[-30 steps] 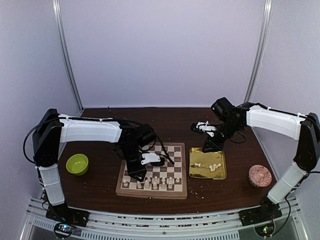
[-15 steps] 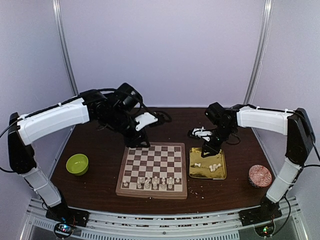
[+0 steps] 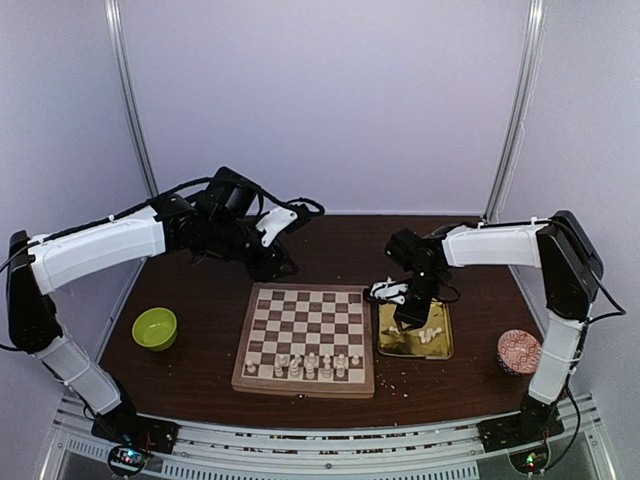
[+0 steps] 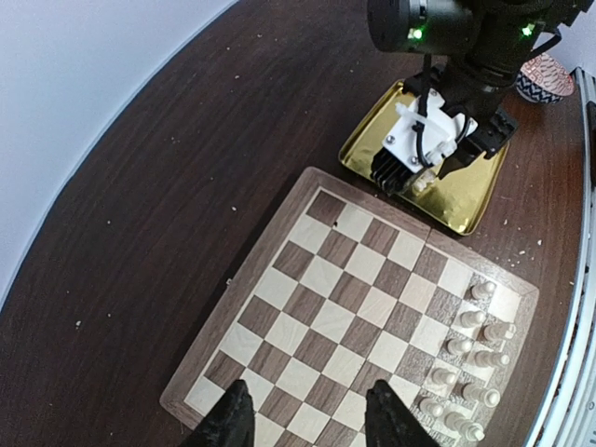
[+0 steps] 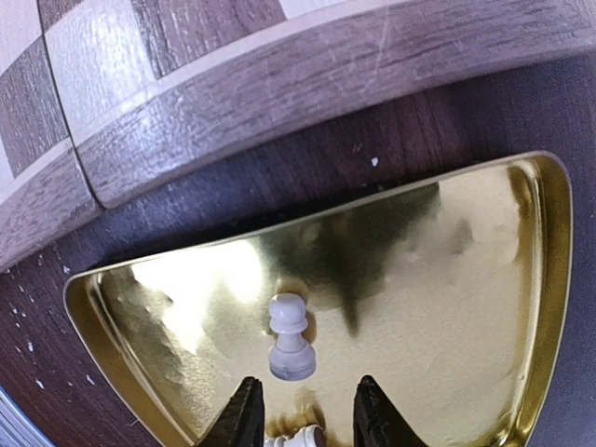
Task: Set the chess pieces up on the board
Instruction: Pick up the pawn from the storage box.
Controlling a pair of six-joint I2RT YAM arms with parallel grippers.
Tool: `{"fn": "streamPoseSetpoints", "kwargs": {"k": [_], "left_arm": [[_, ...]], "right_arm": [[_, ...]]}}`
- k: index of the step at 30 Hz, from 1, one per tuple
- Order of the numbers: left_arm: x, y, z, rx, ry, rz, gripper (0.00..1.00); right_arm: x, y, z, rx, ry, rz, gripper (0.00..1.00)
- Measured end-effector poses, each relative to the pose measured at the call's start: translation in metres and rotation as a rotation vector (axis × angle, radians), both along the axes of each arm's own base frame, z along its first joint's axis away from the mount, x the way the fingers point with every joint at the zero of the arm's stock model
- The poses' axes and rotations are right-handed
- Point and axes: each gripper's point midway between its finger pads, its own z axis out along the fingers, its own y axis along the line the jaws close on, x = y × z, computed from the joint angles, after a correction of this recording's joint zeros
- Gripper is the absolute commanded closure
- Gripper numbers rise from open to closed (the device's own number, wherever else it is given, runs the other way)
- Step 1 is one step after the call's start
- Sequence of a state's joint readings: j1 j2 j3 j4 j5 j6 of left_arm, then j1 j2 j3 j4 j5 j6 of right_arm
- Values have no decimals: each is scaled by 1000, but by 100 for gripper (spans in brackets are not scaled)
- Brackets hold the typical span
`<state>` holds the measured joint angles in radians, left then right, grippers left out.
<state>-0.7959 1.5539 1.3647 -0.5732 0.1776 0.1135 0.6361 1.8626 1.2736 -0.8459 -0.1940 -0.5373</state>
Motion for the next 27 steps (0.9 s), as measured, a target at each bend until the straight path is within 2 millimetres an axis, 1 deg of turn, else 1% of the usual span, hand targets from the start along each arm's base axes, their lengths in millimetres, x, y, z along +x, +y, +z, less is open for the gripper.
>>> {"fn": "streamPoseSetpoints", "kwargs": {"k": [3, 9, 17, 24, 27], "left_arm": [[2, -1, 3, -16, -6, 5, 58], [2, -4, 5, -30, -6, -1, 58], [2, -4, 5, -30, -3, -3, 58], [2, -4, 4, -30, -3, -3, 58], [2, -4, 4, -30, -3, -3, 58]], "right_arm": [[1, 5, -2, -2, 3, 3, 68], [0, 6, -8, -13, 17, 2, 68], [-1, 7, -9, -22, 19, 3, 74], [-5, 4, -18, -46, 49, 3, 77], [-4, 5, -17, -47, 49, 3, 80]]}}
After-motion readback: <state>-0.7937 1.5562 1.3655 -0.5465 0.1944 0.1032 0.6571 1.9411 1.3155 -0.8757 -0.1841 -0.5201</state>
